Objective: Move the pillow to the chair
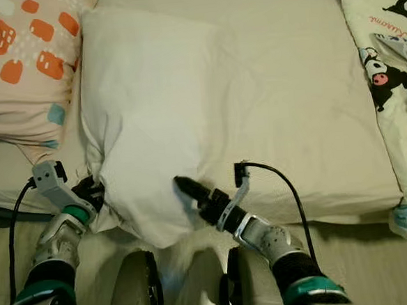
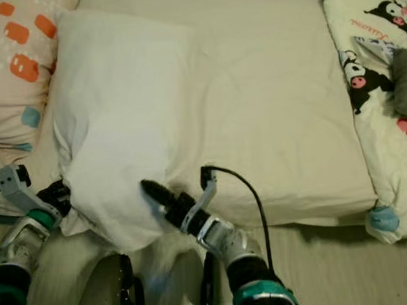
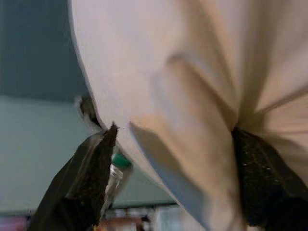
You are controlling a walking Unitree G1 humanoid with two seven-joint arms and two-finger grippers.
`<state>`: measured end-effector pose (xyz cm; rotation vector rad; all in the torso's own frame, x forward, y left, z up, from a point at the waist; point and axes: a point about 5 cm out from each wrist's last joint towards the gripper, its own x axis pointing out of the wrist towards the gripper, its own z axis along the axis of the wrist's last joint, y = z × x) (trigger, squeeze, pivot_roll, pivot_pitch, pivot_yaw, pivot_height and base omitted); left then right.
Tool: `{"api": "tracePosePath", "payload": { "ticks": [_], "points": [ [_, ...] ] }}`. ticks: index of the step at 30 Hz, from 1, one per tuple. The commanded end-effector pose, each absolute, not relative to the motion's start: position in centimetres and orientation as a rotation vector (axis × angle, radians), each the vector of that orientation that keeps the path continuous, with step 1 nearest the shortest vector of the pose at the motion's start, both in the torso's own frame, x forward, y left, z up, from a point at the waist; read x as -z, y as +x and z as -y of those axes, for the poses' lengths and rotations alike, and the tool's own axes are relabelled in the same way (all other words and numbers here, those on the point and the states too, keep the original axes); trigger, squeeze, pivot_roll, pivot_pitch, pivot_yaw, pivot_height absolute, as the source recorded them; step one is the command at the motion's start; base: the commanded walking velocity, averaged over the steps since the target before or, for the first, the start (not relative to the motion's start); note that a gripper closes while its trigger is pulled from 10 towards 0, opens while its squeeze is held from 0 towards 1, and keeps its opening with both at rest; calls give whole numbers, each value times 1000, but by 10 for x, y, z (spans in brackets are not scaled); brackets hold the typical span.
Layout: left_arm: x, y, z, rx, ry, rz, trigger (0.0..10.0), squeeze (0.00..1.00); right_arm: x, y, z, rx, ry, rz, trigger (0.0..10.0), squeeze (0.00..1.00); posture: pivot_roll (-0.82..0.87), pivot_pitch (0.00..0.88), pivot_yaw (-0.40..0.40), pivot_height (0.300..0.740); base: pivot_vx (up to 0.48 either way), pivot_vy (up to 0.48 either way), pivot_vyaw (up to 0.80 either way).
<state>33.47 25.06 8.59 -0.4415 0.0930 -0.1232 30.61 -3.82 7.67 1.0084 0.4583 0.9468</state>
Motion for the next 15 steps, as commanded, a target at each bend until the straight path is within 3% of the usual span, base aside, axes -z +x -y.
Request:
{"api": "tracePosePath", "payload": {
  "ticks": [1, 6, 7, 8, 9, 10, 11, 12, 15],
  "points": [
    [-70, 327, -239, 191, -424, -165, 10000, 0, -65, 280, 11, -1112, 969, -557, 10000, 0, 55, 285, -45, 634, 0, 0, 0],
    [-70, 325, -241, 197, -417, -154, 10000, 0, -58, 274, 13, -1137, 910, -594, 10000, 0, 61, 283, -44, 634, 0, 0, 0],
    [-71, 325, -240, 209, -421, -145, 8627, 0, -54, 273, 13, -1141, 875, -606, 8902, 0, 64, 282, -44, 634, 0, 0, 0],
    [-71, 324, -238, 225, -421, -139, 3451, 0, -53, 270, 12, -1143, 832, -611, 6706, 0, 68, 280, -42, 634, 0, 0, 0],
    [-71, 324, -238, 225, -421, -139, 3451, 0, -53, 270, 12, -1143, 832, -611, 6706, 0, 68, 280, -42, 634, 0, 0, 0],
    [-72, 324, -237, 240, -417, -134, 1725, 0, -51, 269, 11, -1137, 794, -612, 4784, 0, 68, 280, -42, 634, 0, 0, 0],
    [-72, 324, -237, 240, -417, -134, 1725, 0, -51, 269, 11, -1137, 794, -612, 4784, 0, 68, 280, -42, 634, 0, 0, 0],
    [-71, 322, -233, 269, -406, -128, 0, 0, -50, 272, 8, -1089, 734, -587, 0, 0, 71, 275, -40, 634, 0, 0, 0],
    [-71, 321, -231, 284, -403, -126, 0, 0, -51, 275, 7, -1045, 724, -563, 0, 0, 72, 272, -39, 634, 0, 0, 0]
  ]
}}
